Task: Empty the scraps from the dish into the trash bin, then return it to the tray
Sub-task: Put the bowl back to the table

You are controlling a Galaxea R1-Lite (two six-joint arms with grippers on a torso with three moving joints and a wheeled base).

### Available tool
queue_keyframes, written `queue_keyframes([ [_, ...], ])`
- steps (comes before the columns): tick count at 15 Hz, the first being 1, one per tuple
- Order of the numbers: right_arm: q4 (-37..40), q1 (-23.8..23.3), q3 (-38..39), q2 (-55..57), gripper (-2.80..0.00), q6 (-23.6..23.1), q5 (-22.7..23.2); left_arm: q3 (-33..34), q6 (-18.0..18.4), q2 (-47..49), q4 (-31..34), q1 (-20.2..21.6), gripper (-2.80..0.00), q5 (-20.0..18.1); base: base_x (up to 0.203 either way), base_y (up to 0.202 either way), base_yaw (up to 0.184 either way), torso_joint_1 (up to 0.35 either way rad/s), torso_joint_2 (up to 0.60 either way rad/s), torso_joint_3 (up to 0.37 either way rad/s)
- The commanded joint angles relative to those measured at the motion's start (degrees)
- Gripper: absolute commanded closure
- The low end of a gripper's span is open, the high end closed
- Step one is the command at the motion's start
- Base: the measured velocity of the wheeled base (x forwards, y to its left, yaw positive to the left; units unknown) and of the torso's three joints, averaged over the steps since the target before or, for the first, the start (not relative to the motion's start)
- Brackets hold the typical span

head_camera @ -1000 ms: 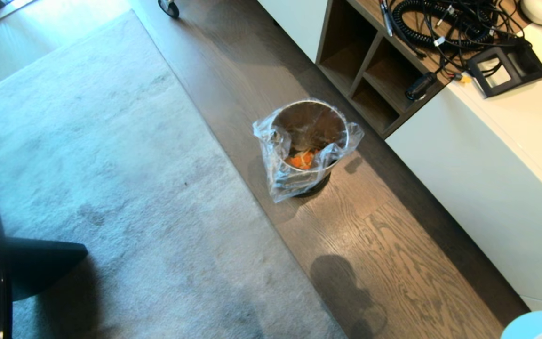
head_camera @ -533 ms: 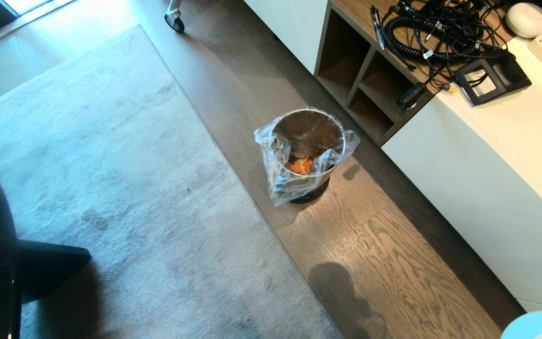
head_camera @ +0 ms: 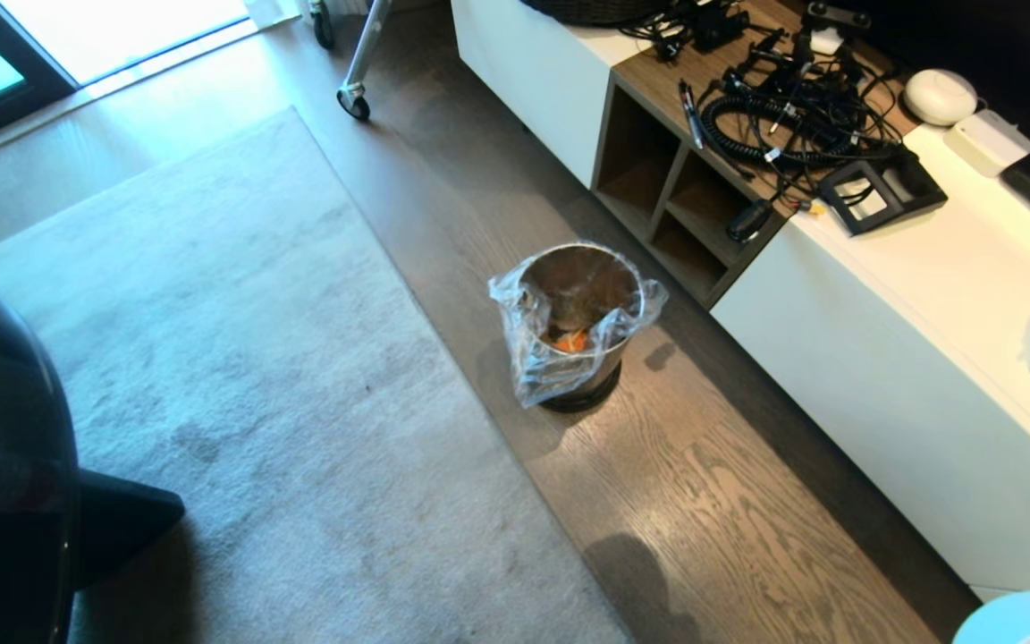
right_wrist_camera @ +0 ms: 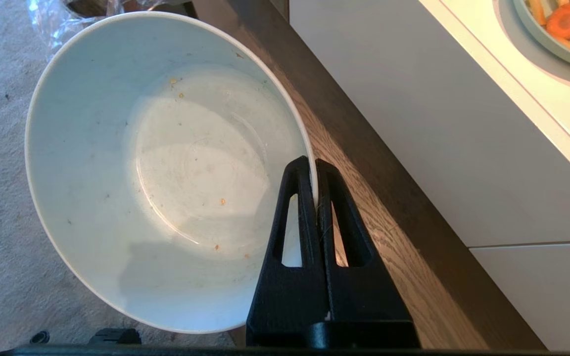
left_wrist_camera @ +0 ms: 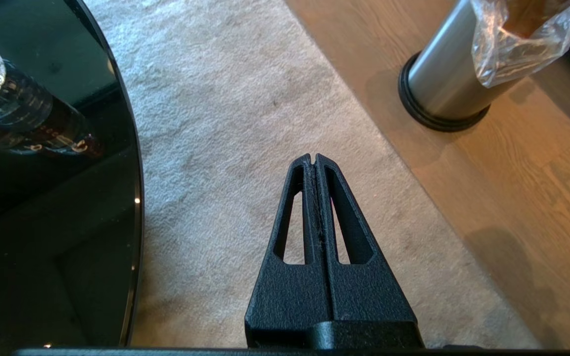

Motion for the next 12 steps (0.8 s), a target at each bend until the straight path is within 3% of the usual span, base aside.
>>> queue_keyframes([
  [1, 0.0, 0.0, 0.0, 0.1, 0.0, 0.0, 0.0, 0.0, -0.1, 0.0, 0.0, 0.0, 0.0, 0.0, 0.0, 0.0, 0.0, 0.004, 0.01, 0.203],
  [12, 0.0, 0.0, 0.0, 0.1, 0.0, 0.0, 0.0, 0.0, -0.1, 0.0, -0.1, 0.0, 0.0, 0.0, 0.0, 0.0, 0.0, 0.003, 0.0, 0.201],
])
